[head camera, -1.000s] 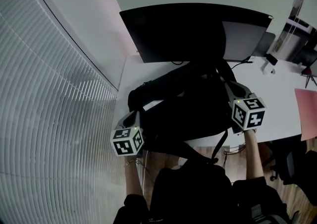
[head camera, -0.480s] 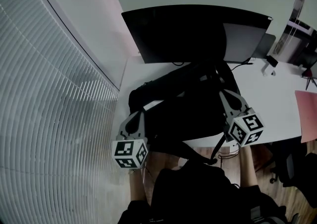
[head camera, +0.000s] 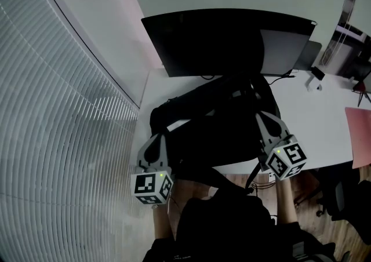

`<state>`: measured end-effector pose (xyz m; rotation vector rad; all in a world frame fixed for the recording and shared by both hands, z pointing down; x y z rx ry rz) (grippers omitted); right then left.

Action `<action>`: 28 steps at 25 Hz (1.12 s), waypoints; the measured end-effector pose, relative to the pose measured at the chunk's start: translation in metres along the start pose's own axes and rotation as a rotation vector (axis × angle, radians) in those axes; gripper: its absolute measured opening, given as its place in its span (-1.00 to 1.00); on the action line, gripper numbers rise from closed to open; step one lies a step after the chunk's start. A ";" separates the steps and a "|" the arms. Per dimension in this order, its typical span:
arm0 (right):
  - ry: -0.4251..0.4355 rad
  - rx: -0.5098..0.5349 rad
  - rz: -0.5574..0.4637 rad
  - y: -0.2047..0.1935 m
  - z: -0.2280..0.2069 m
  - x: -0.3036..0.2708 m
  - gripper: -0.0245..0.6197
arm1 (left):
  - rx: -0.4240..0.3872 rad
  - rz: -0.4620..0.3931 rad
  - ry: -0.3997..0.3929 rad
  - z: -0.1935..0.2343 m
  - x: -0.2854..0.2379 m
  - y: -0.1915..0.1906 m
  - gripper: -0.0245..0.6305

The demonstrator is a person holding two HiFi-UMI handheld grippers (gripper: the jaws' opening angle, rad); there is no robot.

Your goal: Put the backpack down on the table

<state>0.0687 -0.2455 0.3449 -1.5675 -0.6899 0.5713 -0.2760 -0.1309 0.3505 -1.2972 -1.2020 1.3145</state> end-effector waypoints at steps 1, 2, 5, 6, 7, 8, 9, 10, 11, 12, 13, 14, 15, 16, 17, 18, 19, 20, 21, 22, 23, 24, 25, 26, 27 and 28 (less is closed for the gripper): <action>0.002 -0.003 0.001 0.000 -0.001 0.000 -0.88 | 0.001 -0.002 0.002 0.000 0.000 -0.001 -0.88; 0.001 -0.003 0.002 -0.001 -0.001 0.001 -0.88 | 0.002 -0.003 0.005 -0.001 0.000 -0.002 -0.88; -0.006 0.000 0.002 -0.003 -0.004 0.002 -0.88 | 0.016 -0.008 0.015 -0.001 0.002 -0.004 -0.88; -0.008 0.002 0.000 -0.003 -0.004 0.002 -0.88 | 0.018 -0.009 0.018 -0.001 0.002 -0.004 -0.88; -0.010 0.005 -0.001 -0.003 -0.005 0.002 -0.89 | 0.019 -0.009 0.021 0.000 0.002 -0.005 -0.88; -0.014 0.010 -0.001 -0.003 -0.005 0.002 -0.89 | 0.019 -0.008 0.023 0.001 0.001 -0.006 -0.88; -0.018 0.012 0.000 -0.003 -0.006 0.002 -0.88 | 0.019 -0.008 0.025 0.002 0.001 -0.006 -0.88; -0.021 0.013 -0.001 -0.004 -0.007 0.002 -0.88 | 0.019 -0.008 0.028 0.003 0.001 -0.007 -0.88; -0.024 0.011 -0.002 -0.005 -0.008 0.002 -0.88 | 0.020 -0.008 0.031 0.003 0.001 -0.007 -0.88; -0.027 0.010 -0.003 -0.005 -0.009 0.003 -0.89 | 0.020 -0.007 0.033 0.003 0.001 -0.007 -0.88; -0.029 0.009 -0.002 -0.005 -0.010 0.003 -0.88 | 0.021 -0.007 0.035 0.003 0.001 -0.007 -0.88; -0.032 0.009 -0.002 -0.005 -0.011 0.004 -0.89 | 0.021 -0.005 0.036 0.003 0.001 -0.007 -0.88; -0.034 0.009 0.000 -0.005 -0.012 0.004 -0.88 | 0.021 -0.003 0.037 0.003 0.001 -0.006 -0.88; -0.036 0.008 0.001 -0.006 -0.013 0.005 -0.89 | 0.020 -0.001 0.037 0.003 0.001 -0.007 -0.88; -0.038 0.008 0.002 -0.006 -0.014 0.005 -0.88 | 0.019 0.001 0.038 0.002 0.001 -0.007 -0.88; -0.039 0.008 0.003 -0.006 -0.016 0.006 -0.89 | 0.018 0.003 0.038 0.001 0.001 -0.008 -0.88; -0.040 0.008 0.004 -0.007 -0.017 0.006 -0.89 | 0.017 0.005 0.039 0.000 0.000 -0.008 -0.88; -0.041 0.008 0.005 -0.008 -0.018 0.006 -0.89 | 0.017 0.008 0.040 0.000 0.000 -0.009 -0.88; -0.041 0.007 0.006 -0.009 -0.019 0.006 -0.89 | 0.017 0.010 0.041 0.000 -0.001 -0.010 -0.88; -0.039 0.006 0.007 -0.010 -0.019 0.006 -0.89 | 0.015 0.012 0.042 0.000 -0.002 -0.011 -0.88; -0.037 0.004 0.008 -0.011 -0.020 0.006 -0.89 | 0.012 0.014 0.043 0.000 -0.002 -0.012 -0.88; -0.034 0.004 0.008 -0.011 -0.020 0.006 -0.89 | 0.009 0.016 0.043 0.000 -0.002 -0.013 -0.88; -0.033 0.005 0.008 -0.012 -0.021 0.006 -0.89 | 0.007 0.017 0.044 -0.001 -0.002 -0.013 -0.88; -0.032 0.007 0.008 -0.012 -0.022 0.007 -0.89 | 0.005 0.017 0.044 -0.002 -0.002 -0.013 -0.88; -0.033 0.010 0.008 -0.012 -0.022 0.008 -0.89 | 0.004 0.016 0.045 -0.003 -0.001 -0.013 -0.88; -0.033 0.013 0.009 -0.012 -0.023 0.008 -0.88 | 0.002 0.016 0.046 -0.003 -0.001 -0.013 -0.88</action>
Point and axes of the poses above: the fingertips, and each gripper's own axes: x backward along the fingers, z to its left, y out of its top, the point moved 10 cm from there along x, backward along the fingers, and after that the axes turned 2 degrees about y, right-handed, at the moved point
